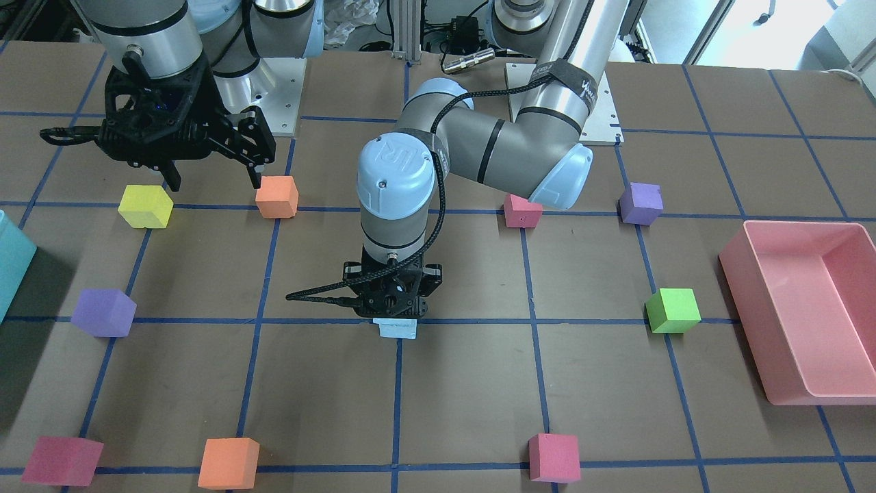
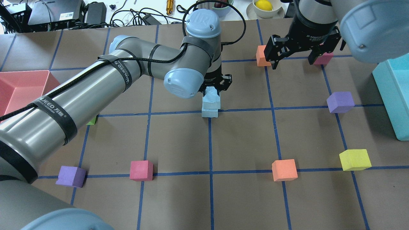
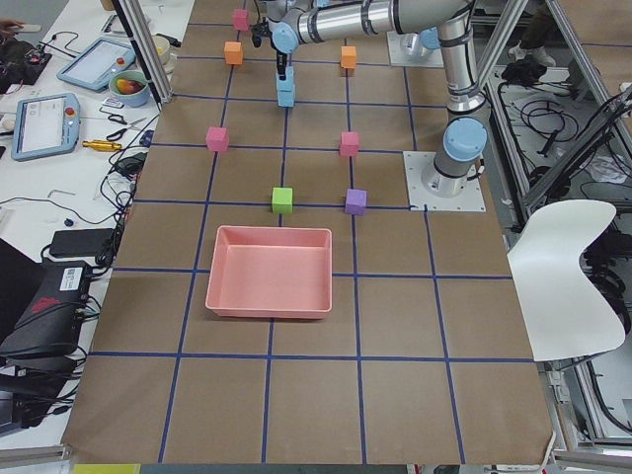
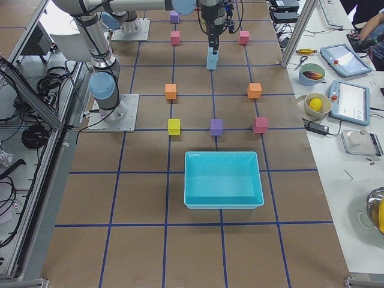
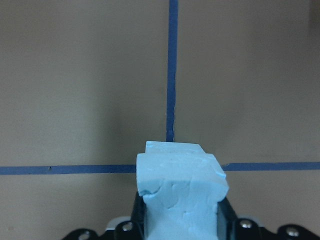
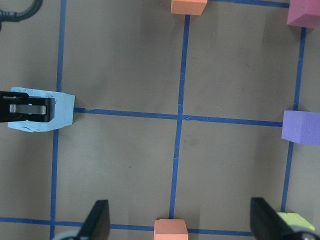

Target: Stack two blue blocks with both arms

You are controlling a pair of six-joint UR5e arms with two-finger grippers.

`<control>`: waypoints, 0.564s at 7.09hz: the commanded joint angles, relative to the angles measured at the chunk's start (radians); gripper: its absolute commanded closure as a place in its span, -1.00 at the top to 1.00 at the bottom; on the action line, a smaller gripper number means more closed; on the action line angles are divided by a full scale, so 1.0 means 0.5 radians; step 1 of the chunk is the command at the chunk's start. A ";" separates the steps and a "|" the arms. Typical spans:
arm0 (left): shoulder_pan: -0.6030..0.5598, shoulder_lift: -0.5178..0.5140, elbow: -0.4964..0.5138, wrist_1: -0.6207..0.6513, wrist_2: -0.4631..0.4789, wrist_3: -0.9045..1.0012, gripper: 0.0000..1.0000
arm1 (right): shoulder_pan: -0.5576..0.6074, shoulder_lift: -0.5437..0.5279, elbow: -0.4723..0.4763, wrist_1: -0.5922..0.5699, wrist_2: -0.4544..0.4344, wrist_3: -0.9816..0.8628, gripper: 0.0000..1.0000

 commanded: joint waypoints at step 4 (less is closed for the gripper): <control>0.002 0.051 0.041 -0.024 0.043 0.048 1.00 | 0.002 0.001 0.003 0.003 0.003 0.000 1.00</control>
